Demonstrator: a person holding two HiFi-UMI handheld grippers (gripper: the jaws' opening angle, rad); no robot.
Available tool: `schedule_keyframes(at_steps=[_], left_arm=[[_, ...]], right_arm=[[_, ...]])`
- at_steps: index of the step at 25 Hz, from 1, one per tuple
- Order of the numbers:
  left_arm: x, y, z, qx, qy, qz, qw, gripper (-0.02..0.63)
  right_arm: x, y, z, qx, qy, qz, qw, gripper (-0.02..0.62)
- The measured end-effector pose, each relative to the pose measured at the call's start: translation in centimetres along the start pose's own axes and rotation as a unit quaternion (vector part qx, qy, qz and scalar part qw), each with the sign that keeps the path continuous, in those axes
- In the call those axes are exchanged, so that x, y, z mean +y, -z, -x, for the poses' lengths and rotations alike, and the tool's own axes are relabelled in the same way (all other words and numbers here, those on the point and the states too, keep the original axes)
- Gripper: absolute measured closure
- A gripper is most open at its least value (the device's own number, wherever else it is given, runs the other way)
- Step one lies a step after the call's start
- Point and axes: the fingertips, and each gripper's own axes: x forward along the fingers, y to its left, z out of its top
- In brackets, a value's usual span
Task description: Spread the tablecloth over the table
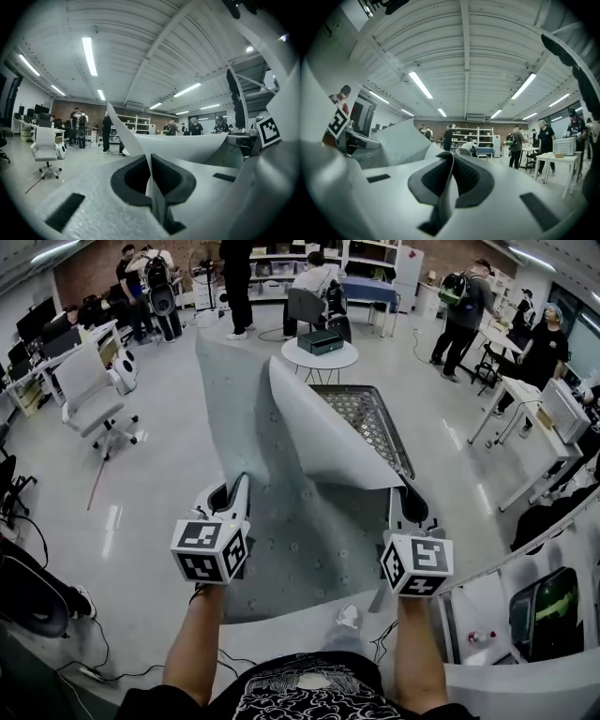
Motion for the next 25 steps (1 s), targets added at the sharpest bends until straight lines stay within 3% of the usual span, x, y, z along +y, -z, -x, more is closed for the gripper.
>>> schedule_keyframes(at_steps=[15, 25], left_arm=[[-8.3, 0.5, -18.2, 0.033, -0.030, -0.009, 0.9990, 0.598], [-9.6, 0.8, -24.6, 0.044, -0.054, -0.016, 0.9974, 0.598]], right_arm=[[-17.7, 4.5, -11.3, 0.014, -0.020, -0.028, 0.999, 0.589], [-22.9, 6.8, -16.4, 0.023, -0.037, -0.041, 0.998, 0.589]])
